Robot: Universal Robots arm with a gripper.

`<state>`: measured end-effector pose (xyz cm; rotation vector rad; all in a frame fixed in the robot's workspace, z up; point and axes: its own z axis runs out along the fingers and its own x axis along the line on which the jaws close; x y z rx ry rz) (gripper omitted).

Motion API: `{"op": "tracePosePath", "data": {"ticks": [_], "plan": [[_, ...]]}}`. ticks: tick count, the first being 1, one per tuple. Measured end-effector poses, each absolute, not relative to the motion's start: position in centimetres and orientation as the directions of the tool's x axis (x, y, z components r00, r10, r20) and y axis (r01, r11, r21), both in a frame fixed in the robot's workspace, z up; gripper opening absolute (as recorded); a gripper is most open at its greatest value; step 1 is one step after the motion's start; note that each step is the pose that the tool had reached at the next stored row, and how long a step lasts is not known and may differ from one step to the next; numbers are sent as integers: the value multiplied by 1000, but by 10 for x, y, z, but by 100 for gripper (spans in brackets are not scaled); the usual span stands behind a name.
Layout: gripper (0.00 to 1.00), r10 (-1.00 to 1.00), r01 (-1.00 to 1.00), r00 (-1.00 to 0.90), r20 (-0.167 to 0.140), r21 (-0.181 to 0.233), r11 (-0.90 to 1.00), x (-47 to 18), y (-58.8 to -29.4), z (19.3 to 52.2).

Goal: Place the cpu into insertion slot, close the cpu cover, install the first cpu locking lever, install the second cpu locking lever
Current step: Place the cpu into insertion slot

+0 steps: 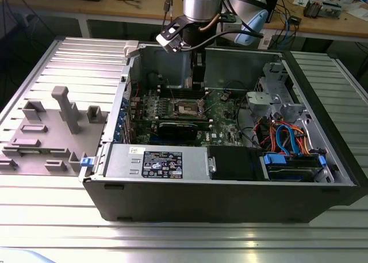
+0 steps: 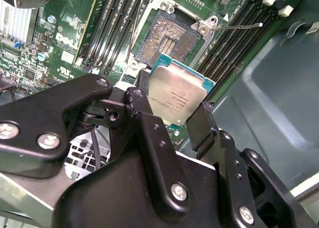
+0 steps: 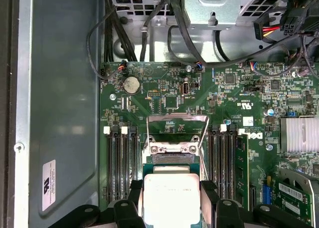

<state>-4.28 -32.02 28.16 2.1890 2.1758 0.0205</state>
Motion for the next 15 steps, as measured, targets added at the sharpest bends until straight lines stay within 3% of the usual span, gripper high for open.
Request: {"op": "tracePosePath", "data": {"ticks": [15], "plan": [[54,1000,999,7,-29,52,-5,-43,-320,262]]}}
